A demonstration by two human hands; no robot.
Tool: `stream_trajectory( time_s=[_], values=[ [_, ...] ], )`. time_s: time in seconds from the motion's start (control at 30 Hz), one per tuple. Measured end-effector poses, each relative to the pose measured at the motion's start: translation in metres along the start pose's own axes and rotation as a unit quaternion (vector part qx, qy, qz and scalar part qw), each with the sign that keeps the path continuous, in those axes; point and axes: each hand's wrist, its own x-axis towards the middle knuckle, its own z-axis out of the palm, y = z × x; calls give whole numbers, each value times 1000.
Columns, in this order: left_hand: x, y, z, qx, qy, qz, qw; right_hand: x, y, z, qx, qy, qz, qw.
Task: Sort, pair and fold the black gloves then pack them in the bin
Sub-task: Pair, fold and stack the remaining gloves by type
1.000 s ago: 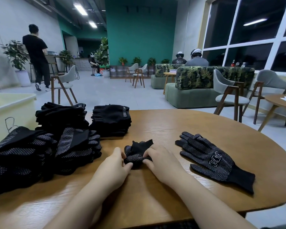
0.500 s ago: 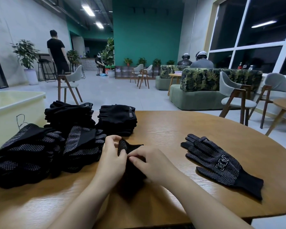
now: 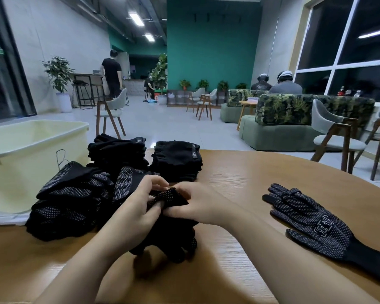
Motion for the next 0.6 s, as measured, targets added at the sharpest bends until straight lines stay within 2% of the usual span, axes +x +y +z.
stream_trajectory(
  time_s=[0.1, 0.2, 0.33, 0.43, 0.6],
  values=[
    [-4, -6, -9, -45, 7, -12, 999, 2, -2, 5, 12, -36, 1, 999],
    [-7, -13, -17, -22, 25, -7, 999, 4, 0, 12, 39, -46, -8, 998],
    [-9, -18, -26, -32, 49, -27, 998, 6, 2, 22, 146, -52, 1, 988],
    [-13, -19, -30, -25, 32, -50, 998, 9, 3, 29, 195, -31, 6, 980],
    [-18, -18, -36, 53, -6, -65, 996, 16, 1, 31, 172, 25, -7, 985]
  ],
)
